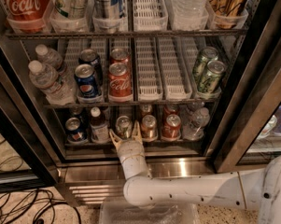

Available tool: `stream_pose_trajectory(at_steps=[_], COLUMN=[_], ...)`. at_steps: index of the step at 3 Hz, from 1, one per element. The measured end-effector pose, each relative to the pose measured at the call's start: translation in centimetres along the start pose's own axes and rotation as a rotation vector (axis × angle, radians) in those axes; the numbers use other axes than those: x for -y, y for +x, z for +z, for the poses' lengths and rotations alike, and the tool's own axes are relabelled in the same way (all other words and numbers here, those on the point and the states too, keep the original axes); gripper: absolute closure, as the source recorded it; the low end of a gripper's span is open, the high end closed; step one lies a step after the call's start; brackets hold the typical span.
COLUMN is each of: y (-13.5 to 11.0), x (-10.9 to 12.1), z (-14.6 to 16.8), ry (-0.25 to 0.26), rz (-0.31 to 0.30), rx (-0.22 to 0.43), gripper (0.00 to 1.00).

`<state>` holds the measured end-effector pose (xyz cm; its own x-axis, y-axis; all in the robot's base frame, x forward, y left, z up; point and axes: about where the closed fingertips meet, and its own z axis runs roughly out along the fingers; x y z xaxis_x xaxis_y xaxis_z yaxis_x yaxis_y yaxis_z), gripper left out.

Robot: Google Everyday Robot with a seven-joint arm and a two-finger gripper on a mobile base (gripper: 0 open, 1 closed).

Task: Pick 7up can from bottom shelf of fridge

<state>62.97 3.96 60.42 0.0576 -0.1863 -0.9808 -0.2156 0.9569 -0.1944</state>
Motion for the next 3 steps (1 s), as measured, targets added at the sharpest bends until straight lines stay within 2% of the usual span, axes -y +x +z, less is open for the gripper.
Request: stream_pose_trajectory(at_steps=[2, 3], y=[0.59, 0.82], x=[0.75, 0.79], z=[0.94, 1.31], ry=[0.023, 0.015], rz=[0.007, 0.021], rx=[-0.015, -0.024], gripper=[0.32, 0.51])
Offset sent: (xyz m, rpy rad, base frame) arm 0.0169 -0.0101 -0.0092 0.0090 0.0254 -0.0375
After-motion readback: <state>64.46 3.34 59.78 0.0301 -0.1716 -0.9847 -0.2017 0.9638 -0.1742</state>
